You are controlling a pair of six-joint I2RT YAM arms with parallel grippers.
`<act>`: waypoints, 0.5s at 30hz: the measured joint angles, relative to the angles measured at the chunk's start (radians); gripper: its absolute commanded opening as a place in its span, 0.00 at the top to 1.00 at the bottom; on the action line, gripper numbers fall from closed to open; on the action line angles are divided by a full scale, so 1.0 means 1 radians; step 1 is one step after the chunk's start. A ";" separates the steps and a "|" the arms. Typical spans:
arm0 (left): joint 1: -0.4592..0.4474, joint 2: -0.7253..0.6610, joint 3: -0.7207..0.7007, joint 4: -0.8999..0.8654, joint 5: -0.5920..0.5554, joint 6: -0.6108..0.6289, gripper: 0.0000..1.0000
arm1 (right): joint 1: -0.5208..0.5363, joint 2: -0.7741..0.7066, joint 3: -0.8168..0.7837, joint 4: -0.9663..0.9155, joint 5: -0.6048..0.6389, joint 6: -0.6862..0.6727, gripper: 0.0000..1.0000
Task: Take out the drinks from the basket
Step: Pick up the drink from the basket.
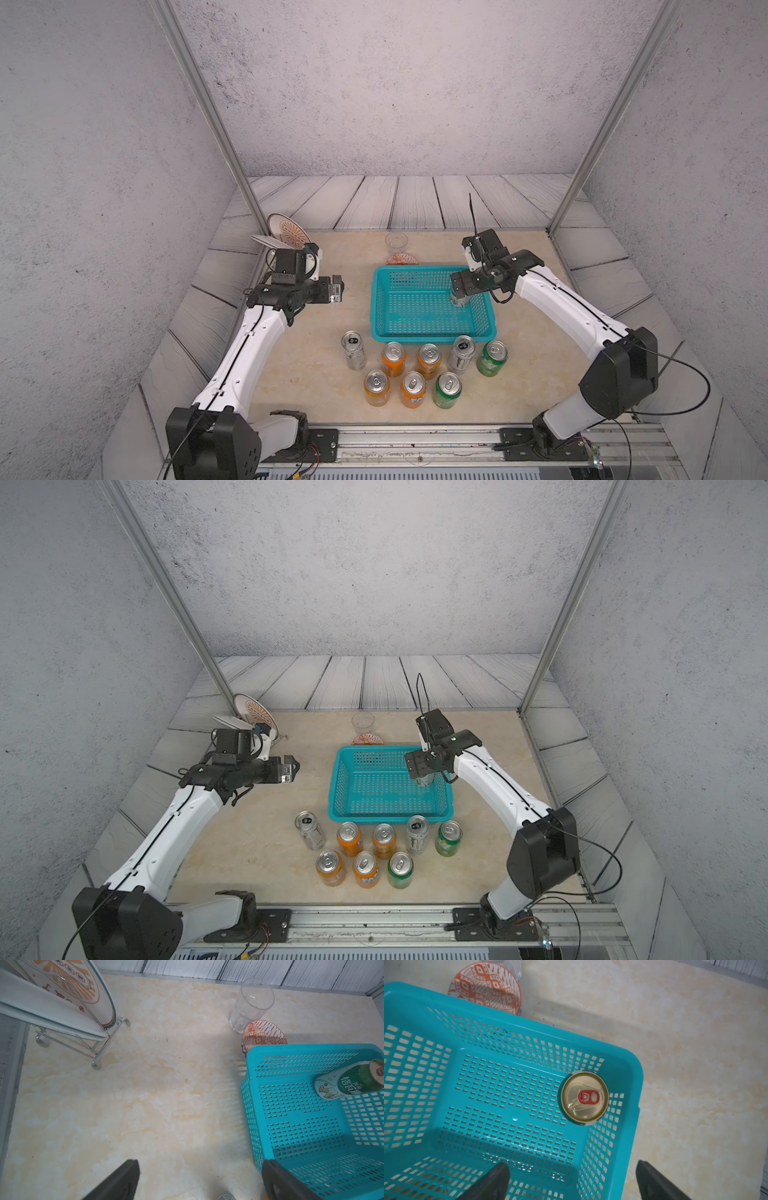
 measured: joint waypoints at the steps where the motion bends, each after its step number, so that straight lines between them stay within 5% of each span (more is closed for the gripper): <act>1: 0.000 0.000 0.000 0.000 0.000 0.000 0.01 | -0.006 0.015 0.011 -0.001 -0.003 0.000 0.01; 15: 0.000 0.000 0.000 0.000 0.000 0.001 0.01 | -0.044 0.256 0.146 -0.041 -0.026 -0.011 0.04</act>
